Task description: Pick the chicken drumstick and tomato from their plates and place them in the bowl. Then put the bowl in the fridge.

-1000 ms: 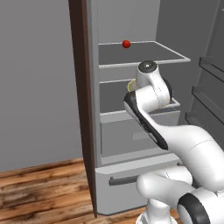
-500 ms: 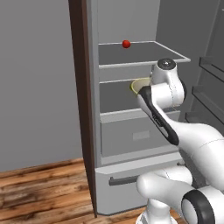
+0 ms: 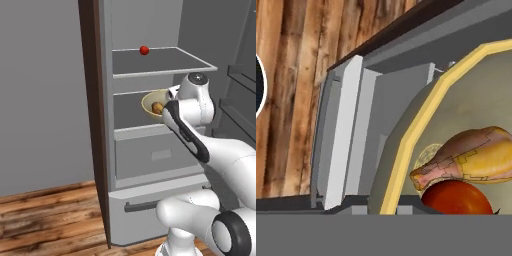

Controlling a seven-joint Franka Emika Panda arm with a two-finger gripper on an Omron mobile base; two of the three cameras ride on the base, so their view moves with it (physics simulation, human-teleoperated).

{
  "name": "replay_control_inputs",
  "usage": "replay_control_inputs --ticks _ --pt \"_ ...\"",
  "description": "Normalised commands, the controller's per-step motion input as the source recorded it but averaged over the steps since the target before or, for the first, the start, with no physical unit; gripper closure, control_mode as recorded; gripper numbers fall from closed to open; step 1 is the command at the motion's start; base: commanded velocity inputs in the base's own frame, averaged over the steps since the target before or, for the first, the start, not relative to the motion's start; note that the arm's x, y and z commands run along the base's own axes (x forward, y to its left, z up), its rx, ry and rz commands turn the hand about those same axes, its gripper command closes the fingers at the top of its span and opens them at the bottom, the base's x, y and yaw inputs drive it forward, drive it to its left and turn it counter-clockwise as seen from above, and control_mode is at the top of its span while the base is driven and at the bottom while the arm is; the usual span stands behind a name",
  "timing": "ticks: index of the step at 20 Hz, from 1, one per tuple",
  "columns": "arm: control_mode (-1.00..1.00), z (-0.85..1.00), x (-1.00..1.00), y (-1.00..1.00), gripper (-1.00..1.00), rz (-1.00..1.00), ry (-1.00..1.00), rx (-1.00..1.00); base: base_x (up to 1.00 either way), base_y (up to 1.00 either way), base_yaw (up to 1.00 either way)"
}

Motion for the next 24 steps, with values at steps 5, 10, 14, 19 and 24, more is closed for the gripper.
replay_control_inputs --ticks 5,10,14,19,24 --pt "-1.0 -0.24 0.37 -0.11 1.0 0.38 0.01 -0.1 0.0 0.0 0.0" --pt "-1.0 -0.16 0.43 -0.08 1.0 0.11 0.01 -0.07 0.0 0.0 0.0" --pt "-1.0 -0.1 0.46 -0.04 1.0 0.0 0.01 0.0 0.0 0.0 0.0" --pt "-1.0 -0.12 0.47 0.0 1.0 0.0 0.0 0.08 0.0 0.0 0.0" --pt "-1.0 -0.18 0.36 0.01 1.0 0.02 0.0 0.07 0.0 0.0 0.0"
